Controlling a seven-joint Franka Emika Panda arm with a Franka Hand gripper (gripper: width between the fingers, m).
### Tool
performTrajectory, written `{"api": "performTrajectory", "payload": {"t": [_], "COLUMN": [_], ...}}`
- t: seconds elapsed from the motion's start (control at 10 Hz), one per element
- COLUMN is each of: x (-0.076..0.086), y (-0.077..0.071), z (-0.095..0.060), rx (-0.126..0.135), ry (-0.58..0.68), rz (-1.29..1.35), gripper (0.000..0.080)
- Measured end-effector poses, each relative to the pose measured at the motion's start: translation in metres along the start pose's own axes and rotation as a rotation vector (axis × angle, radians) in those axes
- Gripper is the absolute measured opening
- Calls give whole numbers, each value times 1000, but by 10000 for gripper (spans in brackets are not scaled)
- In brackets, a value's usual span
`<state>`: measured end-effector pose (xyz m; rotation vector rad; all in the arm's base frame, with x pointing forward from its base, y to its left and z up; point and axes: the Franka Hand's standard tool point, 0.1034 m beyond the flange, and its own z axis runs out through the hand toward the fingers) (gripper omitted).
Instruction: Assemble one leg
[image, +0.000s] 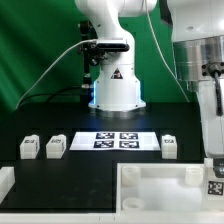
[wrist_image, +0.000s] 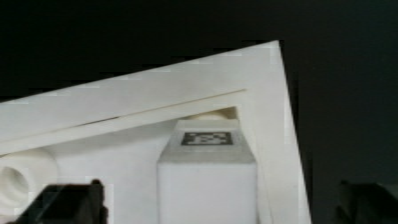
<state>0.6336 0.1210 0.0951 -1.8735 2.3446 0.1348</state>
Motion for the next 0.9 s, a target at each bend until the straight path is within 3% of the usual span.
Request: {"api": "performTrajectory", "payload": {"t": [0.9], "x": [0], "y": [0], "z": [0], "rx": [0], "ry": [0], "rz": [0], "gripper": [649]}}
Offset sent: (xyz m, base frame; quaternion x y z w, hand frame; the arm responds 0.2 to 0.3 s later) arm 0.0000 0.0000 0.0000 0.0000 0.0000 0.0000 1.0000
